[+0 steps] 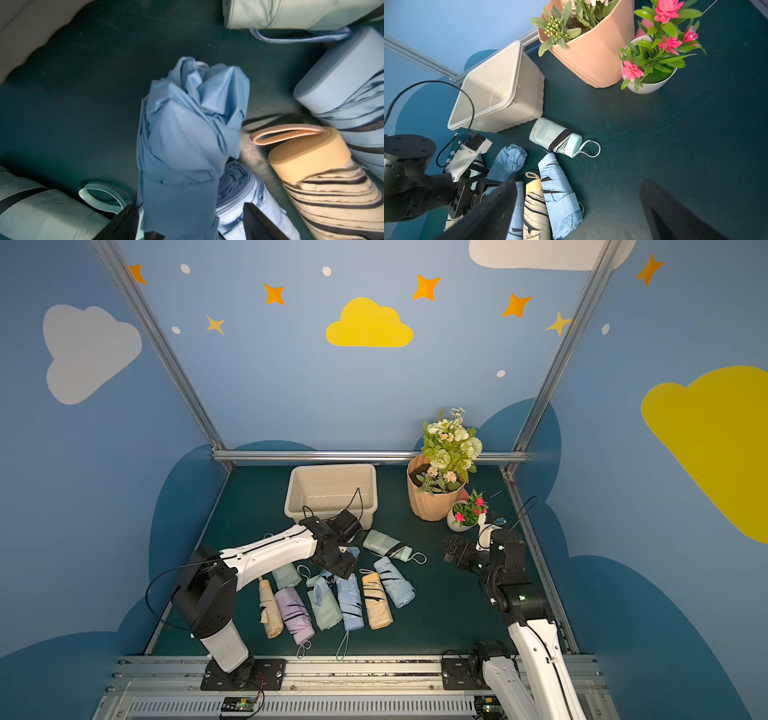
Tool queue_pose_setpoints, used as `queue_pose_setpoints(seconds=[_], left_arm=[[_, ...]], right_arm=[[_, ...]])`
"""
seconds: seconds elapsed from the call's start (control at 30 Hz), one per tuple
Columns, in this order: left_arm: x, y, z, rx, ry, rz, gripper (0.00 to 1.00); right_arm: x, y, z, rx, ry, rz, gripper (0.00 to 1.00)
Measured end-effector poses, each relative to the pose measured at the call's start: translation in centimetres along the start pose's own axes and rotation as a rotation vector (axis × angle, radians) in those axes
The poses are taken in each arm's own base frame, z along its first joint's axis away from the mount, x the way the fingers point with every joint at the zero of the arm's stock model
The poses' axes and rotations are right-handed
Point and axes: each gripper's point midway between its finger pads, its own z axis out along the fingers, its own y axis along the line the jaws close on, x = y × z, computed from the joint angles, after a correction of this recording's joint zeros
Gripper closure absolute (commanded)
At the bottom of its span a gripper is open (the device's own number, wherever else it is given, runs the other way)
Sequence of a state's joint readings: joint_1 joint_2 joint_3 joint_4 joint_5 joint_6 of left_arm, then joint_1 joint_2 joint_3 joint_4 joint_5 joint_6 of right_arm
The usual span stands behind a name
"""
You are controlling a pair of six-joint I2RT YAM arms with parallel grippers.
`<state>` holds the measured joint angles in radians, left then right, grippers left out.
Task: Put the umbrella into the storage box
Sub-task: Pick up the umbrella from the center of the board.
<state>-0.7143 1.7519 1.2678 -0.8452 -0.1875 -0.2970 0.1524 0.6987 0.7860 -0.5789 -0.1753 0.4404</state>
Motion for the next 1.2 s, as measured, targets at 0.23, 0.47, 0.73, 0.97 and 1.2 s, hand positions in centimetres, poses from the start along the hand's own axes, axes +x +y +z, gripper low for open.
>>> queue_pose_setpoints(seconds=[0.23,0.47,0.73,0.97,1.2], left_arm=[[0.0,-0.1,1.4,-0.009,0.020,-0.005,0.36],[-0.3,0.0,1.6,-0.008,0.008,-0.020,0.62],[0.0,0.3,1.1,-0.006,-0.042,-0.030,0.78],[1.4,1.0,-2.4,0.010,-0.157,-0.047,0.86],[1.2,2.2,-9.1,0.067,-0.444,-0.136,0.95]], right_arm=[[-0.1,-0.2,-0.1,0.011,-0.009,-0.001,0.02],[-0.2,-0.3,-0.1,0.019,-0.012,-0.004,0.02],[0.1,-0.6,0.0,0.026,-0.009,0.007,0.02],[0.3,-0.6,0.1,0.027,-0.002,0.024,0.03],[0.2,-0.2,0.6,0.003,0.008,0.050,0.03]])
